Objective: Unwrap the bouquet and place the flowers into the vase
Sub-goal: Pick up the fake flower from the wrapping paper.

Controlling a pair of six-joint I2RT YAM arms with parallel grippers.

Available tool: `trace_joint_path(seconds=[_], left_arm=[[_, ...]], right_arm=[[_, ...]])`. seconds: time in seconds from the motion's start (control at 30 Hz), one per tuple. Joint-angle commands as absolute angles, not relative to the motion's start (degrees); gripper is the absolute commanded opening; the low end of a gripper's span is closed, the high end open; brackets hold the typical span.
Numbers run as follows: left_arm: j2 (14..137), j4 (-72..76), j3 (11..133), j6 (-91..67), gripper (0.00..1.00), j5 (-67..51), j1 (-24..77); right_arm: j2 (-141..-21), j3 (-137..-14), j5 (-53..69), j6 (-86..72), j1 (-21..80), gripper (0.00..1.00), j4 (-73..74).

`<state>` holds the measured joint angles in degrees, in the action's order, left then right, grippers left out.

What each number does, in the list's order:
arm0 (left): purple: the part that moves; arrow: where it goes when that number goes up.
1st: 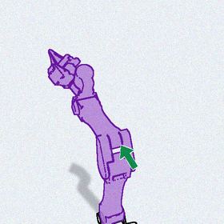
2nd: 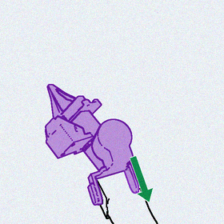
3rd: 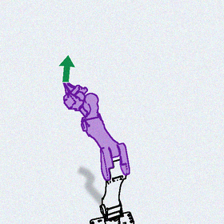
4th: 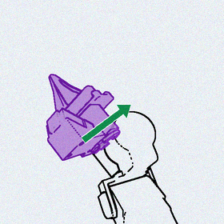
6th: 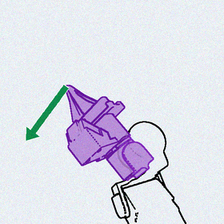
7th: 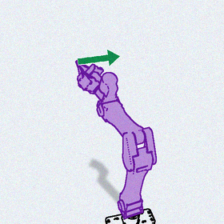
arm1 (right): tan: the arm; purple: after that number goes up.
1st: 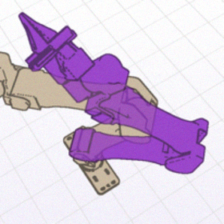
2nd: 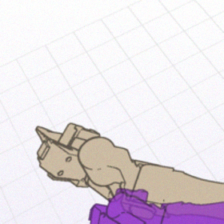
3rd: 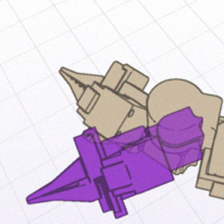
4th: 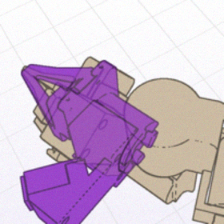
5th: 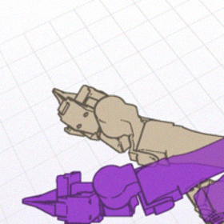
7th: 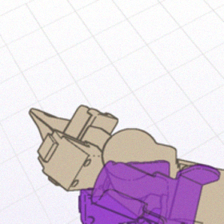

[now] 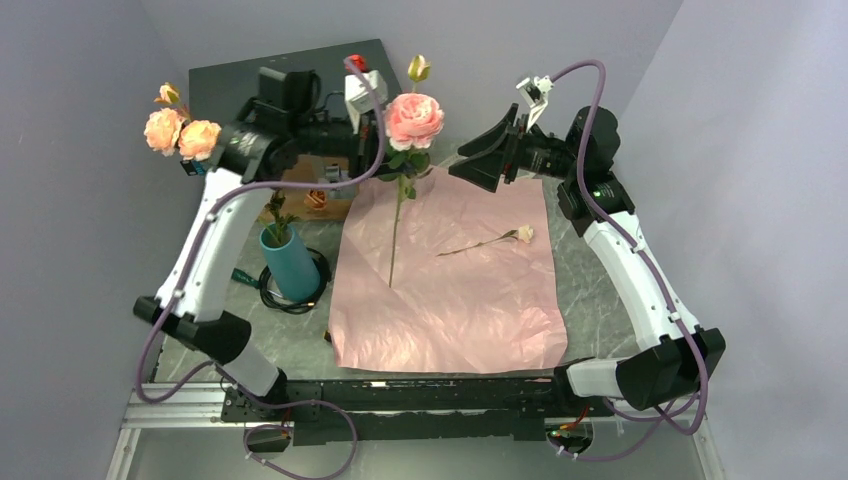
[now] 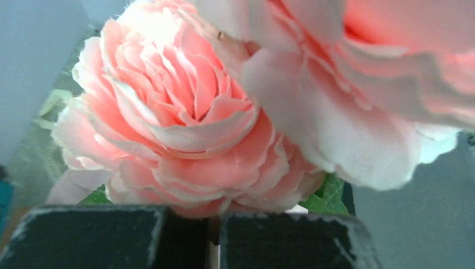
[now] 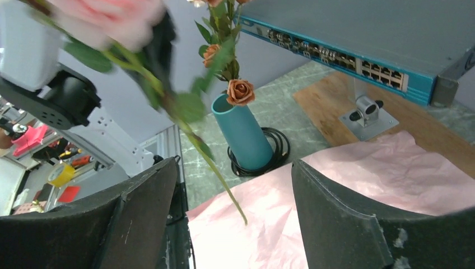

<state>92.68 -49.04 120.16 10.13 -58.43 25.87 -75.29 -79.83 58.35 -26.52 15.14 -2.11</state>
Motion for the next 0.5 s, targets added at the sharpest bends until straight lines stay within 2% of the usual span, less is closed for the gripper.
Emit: trace_joint_path(seconds=[0.0, 0.27, 0.47], left_arm=[[85.3, -57.3, 123.5, 18.3, 0.00, -56.2, 22.7], [75.8, -66.1, 121.1, 24.9, 0.00, -49.6, 15.2], [69.0, -60.9, 117.7, 16.3, 0.00, -54.4, 1.7]], right_arm=[[-74.6, -82.6, 56.3, -20.3, 15.0, 0.78, 3.9], [-74.6, -81.2, 55.1, -16.4, 15.0, 0.79, 7.6], [-75.9, -80.1, 55.3, -13.6, 15.0, 0.79, 10.8]])
